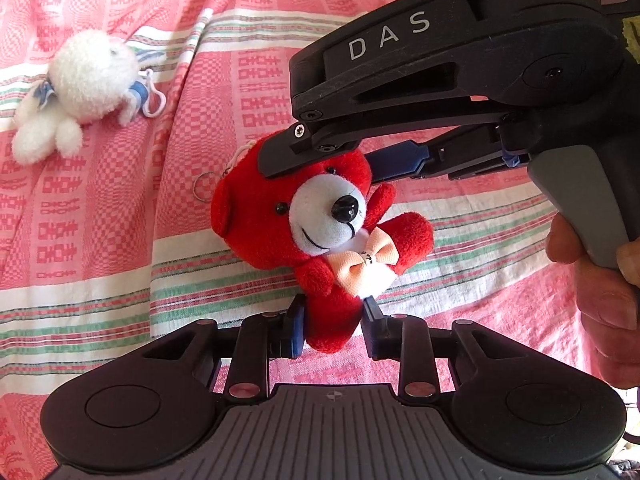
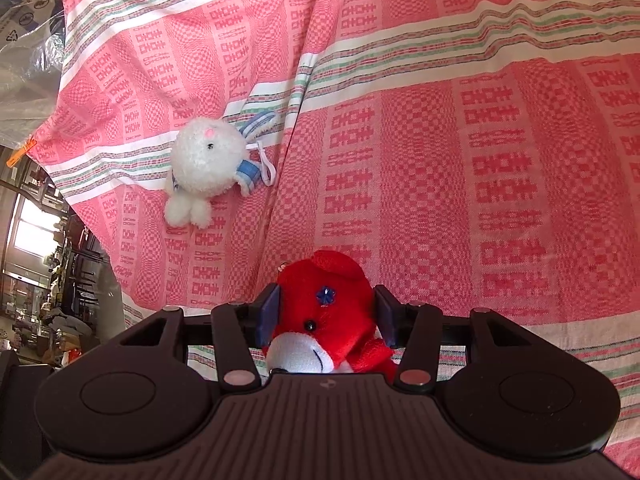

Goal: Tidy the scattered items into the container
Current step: 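Lift the red teddy bear with the right gripper toward the box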

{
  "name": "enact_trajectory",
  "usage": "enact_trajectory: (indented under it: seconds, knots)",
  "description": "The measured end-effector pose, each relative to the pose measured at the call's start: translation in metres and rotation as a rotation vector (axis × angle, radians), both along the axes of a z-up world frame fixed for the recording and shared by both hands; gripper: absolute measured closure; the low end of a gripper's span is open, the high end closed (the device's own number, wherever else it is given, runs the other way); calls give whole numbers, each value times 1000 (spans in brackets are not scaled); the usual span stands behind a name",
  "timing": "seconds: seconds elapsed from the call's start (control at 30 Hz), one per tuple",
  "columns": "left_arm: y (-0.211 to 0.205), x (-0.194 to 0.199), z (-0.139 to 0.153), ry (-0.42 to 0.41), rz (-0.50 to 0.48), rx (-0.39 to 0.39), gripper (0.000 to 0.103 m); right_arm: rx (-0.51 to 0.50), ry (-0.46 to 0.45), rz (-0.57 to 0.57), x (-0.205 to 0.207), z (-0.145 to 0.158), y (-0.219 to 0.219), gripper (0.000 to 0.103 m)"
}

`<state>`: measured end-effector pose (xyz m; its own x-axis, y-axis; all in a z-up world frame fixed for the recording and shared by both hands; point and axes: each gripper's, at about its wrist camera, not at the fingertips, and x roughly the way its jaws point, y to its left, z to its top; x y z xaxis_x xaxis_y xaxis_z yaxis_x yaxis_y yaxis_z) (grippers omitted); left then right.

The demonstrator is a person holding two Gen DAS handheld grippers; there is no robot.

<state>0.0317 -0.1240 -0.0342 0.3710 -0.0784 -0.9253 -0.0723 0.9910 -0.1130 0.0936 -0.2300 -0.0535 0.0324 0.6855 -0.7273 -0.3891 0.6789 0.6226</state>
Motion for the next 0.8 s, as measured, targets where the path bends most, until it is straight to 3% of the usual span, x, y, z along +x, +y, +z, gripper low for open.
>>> enact_trajectory:
  seconds: [0.17,0.4,0.8]
  knots:
    - [-5,0,2,-6,-53,9,78,-7,-36,-38,-10,11,-12,49]
    - [-23,-21,22,-86,-157,9,80,-17,-89,-114,-31,35,-32,49]
    - [-60,-35,54,-194,-320,-94,80,-77,-234,-251,-78,90,-83,50]
